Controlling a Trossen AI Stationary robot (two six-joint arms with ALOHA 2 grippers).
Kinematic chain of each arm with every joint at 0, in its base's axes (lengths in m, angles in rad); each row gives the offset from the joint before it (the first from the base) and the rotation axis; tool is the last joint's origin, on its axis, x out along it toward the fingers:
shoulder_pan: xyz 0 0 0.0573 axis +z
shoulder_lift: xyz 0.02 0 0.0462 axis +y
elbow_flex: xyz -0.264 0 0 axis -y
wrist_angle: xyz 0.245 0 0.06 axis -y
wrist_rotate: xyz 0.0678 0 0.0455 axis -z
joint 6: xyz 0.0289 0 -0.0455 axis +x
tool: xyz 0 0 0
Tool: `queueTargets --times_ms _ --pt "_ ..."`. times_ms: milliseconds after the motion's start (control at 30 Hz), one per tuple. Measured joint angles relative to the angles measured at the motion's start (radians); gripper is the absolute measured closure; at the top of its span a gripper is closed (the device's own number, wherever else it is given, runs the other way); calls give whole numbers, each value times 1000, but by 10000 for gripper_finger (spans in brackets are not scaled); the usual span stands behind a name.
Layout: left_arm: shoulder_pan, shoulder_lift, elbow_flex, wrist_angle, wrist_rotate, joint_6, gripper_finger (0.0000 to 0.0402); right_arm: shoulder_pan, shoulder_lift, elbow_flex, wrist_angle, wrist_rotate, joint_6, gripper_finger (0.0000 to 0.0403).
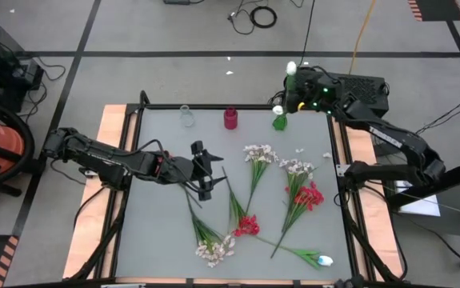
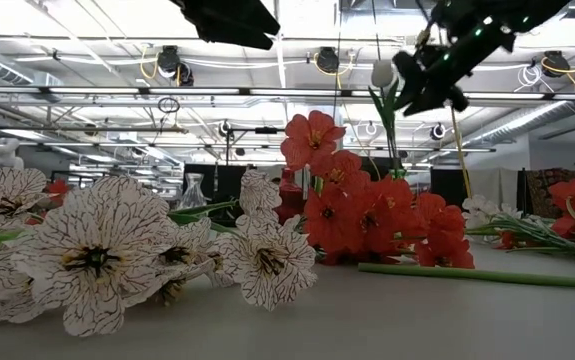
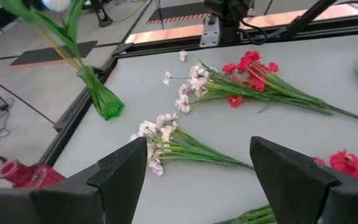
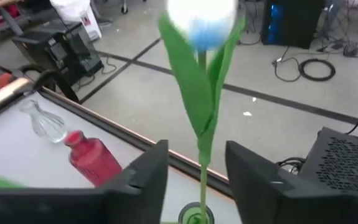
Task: Sort flowers into vase by color
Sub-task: Put the bottom white tulip into the green vase
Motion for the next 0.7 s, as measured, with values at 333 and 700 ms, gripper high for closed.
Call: queueTargets --times_ms 333,700 --pt "-51 53 2 232 288 3 111 132 -239 172 -348 -3 53 162" --pt "-159 450 276 303 461 144 111 639 -404 175 -387 12 200 177"
